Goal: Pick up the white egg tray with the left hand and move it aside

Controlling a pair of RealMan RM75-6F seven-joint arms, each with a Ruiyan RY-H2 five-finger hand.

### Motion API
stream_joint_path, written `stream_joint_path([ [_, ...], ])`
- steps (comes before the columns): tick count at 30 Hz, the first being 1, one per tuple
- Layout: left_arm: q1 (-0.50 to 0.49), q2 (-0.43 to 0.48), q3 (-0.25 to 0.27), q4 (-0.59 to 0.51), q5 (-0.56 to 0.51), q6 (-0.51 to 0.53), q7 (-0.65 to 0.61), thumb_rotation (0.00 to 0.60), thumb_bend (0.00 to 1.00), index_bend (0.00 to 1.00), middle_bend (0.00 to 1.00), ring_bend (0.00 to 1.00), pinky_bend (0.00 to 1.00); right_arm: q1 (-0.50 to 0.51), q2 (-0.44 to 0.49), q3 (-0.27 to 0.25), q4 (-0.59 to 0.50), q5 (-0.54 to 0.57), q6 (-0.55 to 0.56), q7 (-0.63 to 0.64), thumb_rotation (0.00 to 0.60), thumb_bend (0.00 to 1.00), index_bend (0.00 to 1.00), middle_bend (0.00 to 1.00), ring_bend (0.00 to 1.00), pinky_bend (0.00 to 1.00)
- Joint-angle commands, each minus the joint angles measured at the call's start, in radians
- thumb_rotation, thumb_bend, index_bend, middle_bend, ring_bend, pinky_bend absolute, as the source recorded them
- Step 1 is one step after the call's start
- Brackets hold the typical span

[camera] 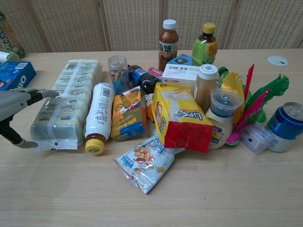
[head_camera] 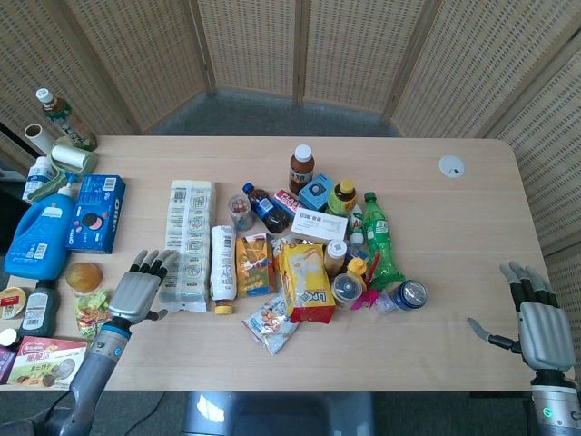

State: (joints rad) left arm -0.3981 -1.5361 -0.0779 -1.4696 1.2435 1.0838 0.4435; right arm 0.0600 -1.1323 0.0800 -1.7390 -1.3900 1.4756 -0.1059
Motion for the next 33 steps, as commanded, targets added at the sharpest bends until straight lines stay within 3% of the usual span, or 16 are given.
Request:
stream_joint_path([
  [1,-0.027,-0.047,-0.016,0.056,-0.021,-0.02,0.01,0.6,0.18,0.0,0.0,0.0,0.0,-0.002,0.002,0.001,-0.003,0.001,0.002,0.001,0.357,0.21,0.0,0.0,0.0,0.0],
  [4,-0.042,-0.088,-0.024,0.108,-0.013,-0.013,0.006,0.6,0.18,0.02,0.0,0.0,0.0,-0.006,0.005,0.002,-0.005,0.003,0.006,0.005,0.355,0.21,0.0,0.0,0.0,0.0],
  [6,-0.049,-0.116,-0.031,0.141,-0.005,-0.002,-0.007,0.6,0.18,0.15,0.0,0.08,0.15,-0.009,0.008,0.003,-0.006,0.003,0.009,0.007,0.355,0.21,0.0,0.0,0.0,0.0],
  [8,-0.056,-0.151,-0.039,0.184,0.004,0.012,-0.026,0.6,0.2,0.31,0.03,0.27,0.39,-0.011,0.011,0.004,-0.008,0.003,0.013,0.008,0.354,0.21,0.0,0.0,0.0,0.0],
  [10,-0.062,-0.176,-0.044,0.219,0.007,0.019,-0.029,0.6,0.23,0.46,0.11,0.45,0.58,-0.014,0.013,0.005,-0.009,0.002,0.016,0.009,0.356,0.21,0.0,0.0,0.0,0.0],
  [14,-0.079,-0.221,-0.05,0.284,-0.002,0.003,-0.039,0.6,0.33,0.67,0.33,0.7,0.81,-0.021,0.013,0.005,-0.006,0.007,0.02,0.018,0.354,0.21,0.0,0.0,0.0,0.0],
  [17,-0.086,-0.248,-0.06,0.325,-0.003,0.003,-0.069,0.6,0.4,0.8,0.52,0.84,0.94,-0.024,0.014,0.006,-0.005,0.004,0.024,0.023,0.357,0.21,0.0,0.0,0.0,0.0],
  [20,-0.086,-0.267,-0.07,0.36,0.015,0.033,-0.111,0.6,0.42,0.9,0.68,0.93,1.0,-0.028,0.015,0.008,-0.003,0.0,0.032,0.03,0.356,0.21,0.0,0.0,0.0,0.0],
  [25,-0.085,-0.272,-0.078,0.388,0.04,0.066,-0.178,0.6,0.43,0.97,0.85,1.0,1.0,-0.031,0.013,0.01,0.005,0.0,0.034,0.041,0.356,0.21,0.0,0.0,0.0,0.0],
  [33,-0.052,-0.23,-0.089,0.356,0.085,0.172,-0.26,0.6,0.43,1.0,0.88,1.0,1.0,-0.031,0.007,0.012,0.017,-0.005,0.032,0.058,0.357,0.21,0.0,0.0,0.0,0.0],
])
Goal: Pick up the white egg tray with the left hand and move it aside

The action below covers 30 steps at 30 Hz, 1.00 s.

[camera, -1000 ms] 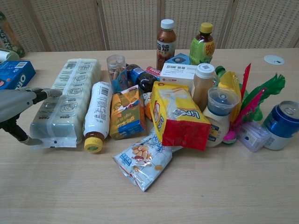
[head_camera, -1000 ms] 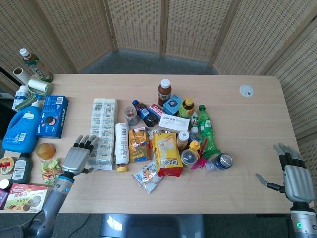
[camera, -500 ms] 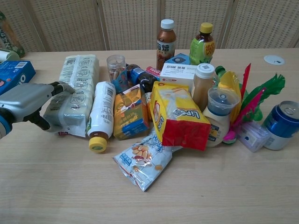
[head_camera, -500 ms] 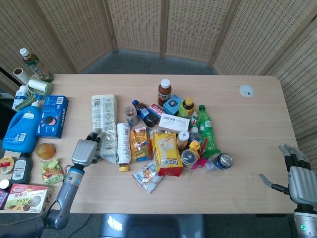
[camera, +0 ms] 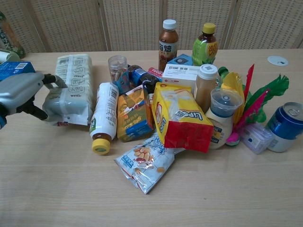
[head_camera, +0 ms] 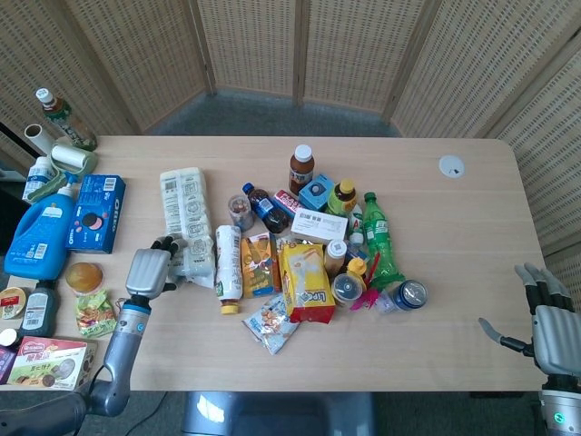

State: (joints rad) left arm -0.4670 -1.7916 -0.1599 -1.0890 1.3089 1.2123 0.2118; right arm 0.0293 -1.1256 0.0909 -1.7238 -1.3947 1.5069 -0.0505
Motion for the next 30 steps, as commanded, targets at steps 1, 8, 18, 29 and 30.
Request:
stream_joint_path([
  [1,0.023,0.037,-0.01,-0.038,0.025,0.059,-0.034,0.6,0.43,1.0,0.88,1.0,1.0,-0.001,0.0,0.001,0.003,0.0,0.001,0.003,0.359,0.2,0.0,0.0,0.0,0.0],
  [8,0.067,0.163,-0.044,-0.205,0.083,0.209,-0.066,0.6,0.43,1.0,0.89,1.0,1.0,0.001,-0.006,0.003,0.012,-0.006,-0.002,0.015,0.358,0.21,0.0,0.0,0.0,0.0],
  [18,0.08,0.364,-0.116,-0.53,0.142,0.299,-0.059,0.6,0.43,1.0,0.89,1.0,1.0,0.006,-0.022,0.001,0.028,-0.021,-0.009,0.032,0.354,0.21,0.0,0.0,0.0,0.0],
  [29,0.035,0.48,-0.207,-0.778,0.131,0.281,-0.034,0.6,0.42,1.0,0.89,1.0,1.0,-0.005,-0.054,-0.007,0.076,-0.034,0.001,0.088,0.357,0.21,0.0,0.0,0.0,0.0],
  [30,0.03,0.48,-0.211,-0.784,0.13,0.28,-0.029,0.6,0.42,1.0,0.89,1.0,1.0,-0.006,-0.055,-0.008,0.079,-0.033,0.0,0.09,0.357,0.21,0.0,0.0,0.0,0.0],
])
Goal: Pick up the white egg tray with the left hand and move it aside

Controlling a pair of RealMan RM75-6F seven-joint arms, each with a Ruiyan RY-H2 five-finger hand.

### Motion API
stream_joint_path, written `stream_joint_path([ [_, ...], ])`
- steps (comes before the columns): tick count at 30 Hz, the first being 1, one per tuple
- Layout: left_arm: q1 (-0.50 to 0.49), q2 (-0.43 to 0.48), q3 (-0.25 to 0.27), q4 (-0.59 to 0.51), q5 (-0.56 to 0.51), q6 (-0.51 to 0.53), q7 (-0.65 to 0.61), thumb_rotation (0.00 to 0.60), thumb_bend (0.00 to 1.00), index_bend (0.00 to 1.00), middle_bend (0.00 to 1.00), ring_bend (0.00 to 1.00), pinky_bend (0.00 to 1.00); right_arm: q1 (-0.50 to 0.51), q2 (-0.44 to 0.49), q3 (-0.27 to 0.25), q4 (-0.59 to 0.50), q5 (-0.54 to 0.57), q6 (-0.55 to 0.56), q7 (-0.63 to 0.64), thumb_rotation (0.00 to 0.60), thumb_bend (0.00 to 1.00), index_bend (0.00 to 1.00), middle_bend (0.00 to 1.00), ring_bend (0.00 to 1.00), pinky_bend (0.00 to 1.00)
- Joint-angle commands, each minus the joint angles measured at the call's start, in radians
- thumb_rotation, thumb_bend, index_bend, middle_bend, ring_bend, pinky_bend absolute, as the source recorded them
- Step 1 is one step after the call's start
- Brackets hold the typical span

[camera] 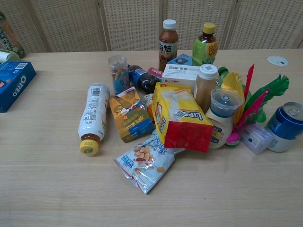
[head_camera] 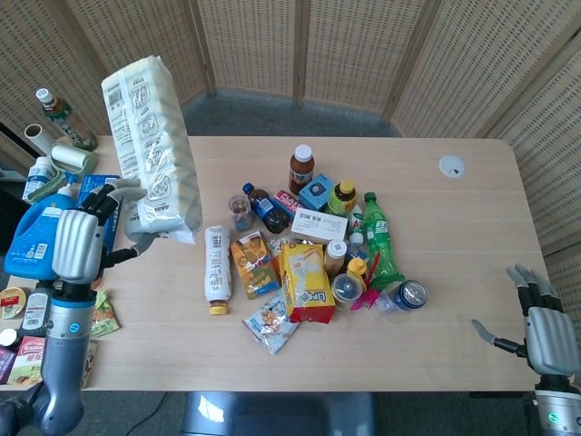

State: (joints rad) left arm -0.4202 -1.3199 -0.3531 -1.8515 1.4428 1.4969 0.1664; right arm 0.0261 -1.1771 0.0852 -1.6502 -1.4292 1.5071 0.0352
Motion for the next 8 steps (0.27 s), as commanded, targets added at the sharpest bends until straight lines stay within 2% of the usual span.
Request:
stream_joint_path([
  [1,-0.022,0.008,-0.022,-0.03,-0.007,-0.007,0.02,0.6,0.42,1.0,0.89,1.0,1.0,-0.004,-0.005,-0.003,0.009,0.002,0.0,0.007,0.357,0.21,0.0,0.0,0.0,0.0],
  [8,-0.041,-0.001,-0.028,-0.053,-0.021,-0.012,0.027,0.6,0.42,1.0,0.89,1.0,1.0,-0.013,-0.004,-0.004,0.019,0.001,0.007,0.021,0.354,0.21,0.0,0.0,0.0,0.0],
])
